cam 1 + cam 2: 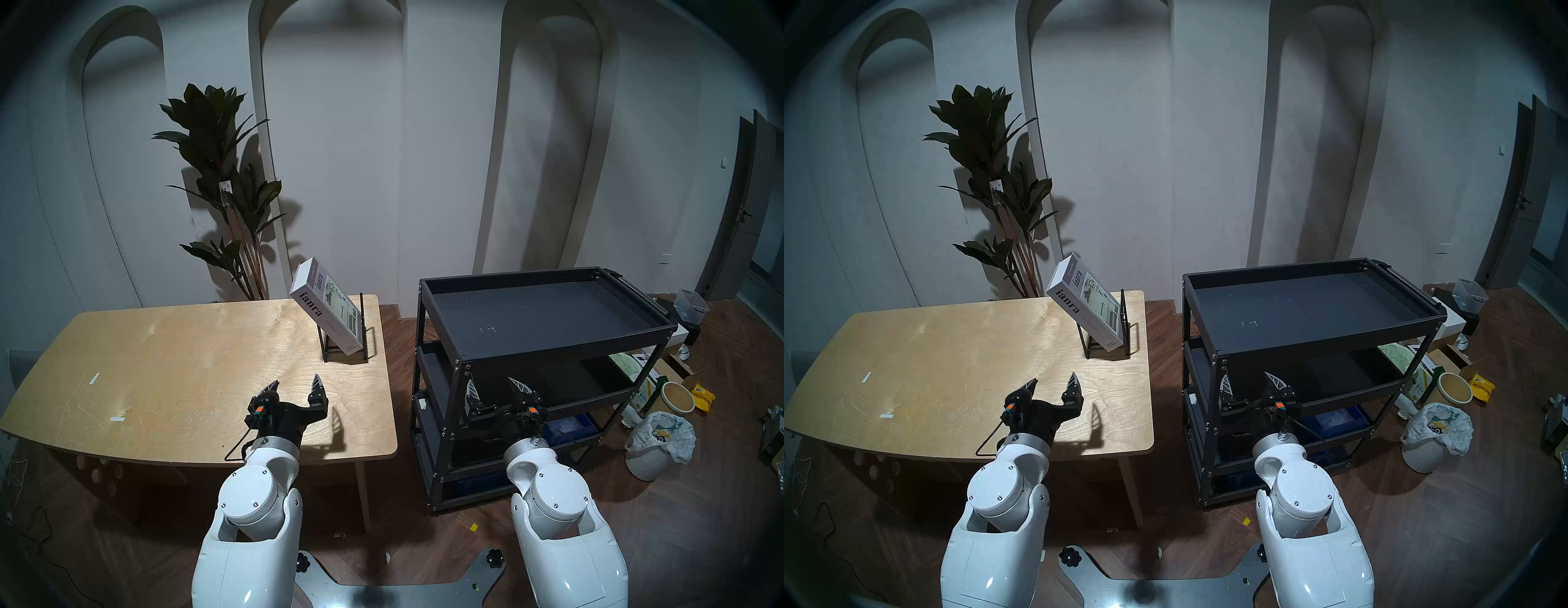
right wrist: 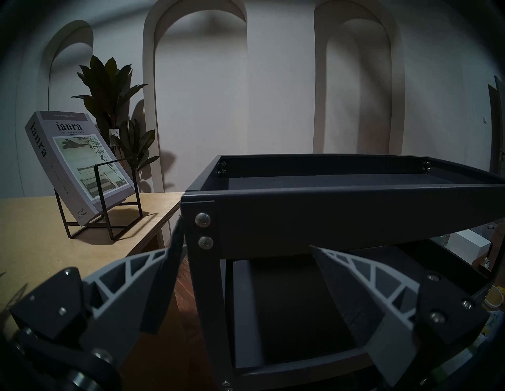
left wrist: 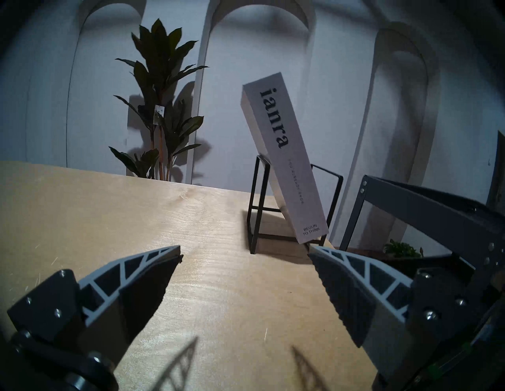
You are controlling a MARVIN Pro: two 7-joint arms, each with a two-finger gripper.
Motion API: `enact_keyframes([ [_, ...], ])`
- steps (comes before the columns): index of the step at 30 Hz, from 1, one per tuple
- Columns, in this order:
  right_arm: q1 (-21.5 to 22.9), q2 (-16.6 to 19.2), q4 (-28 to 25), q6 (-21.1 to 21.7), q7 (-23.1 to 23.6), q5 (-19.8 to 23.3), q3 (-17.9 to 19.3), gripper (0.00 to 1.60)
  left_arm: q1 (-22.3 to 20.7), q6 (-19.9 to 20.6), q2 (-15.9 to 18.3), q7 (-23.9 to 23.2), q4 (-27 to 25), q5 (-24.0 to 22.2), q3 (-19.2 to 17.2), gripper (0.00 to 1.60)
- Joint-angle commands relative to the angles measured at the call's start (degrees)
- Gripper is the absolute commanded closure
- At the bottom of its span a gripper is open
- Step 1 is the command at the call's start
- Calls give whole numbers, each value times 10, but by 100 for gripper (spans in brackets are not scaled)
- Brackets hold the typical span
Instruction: Transfer books between table and cart
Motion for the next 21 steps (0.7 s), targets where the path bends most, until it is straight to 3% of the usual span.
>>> enact_keyframes([
  [1,-7,18,-50,-20,23,-1,-5,0,-26,12,-4,11,-32,-57,-5,0],
  [6,-8,22,-66,-28,31,6,-4,0,-56,25,-2,16,-31,-107,-3,0],
  [10,2,26,-70,-32,36,6,-7,0,-85,26,1,24,-28,-120,3,0],
  [21,25,28,-60,-42,46,6,-20,0,-140,12,10,44,-5,-87,24,0],
])
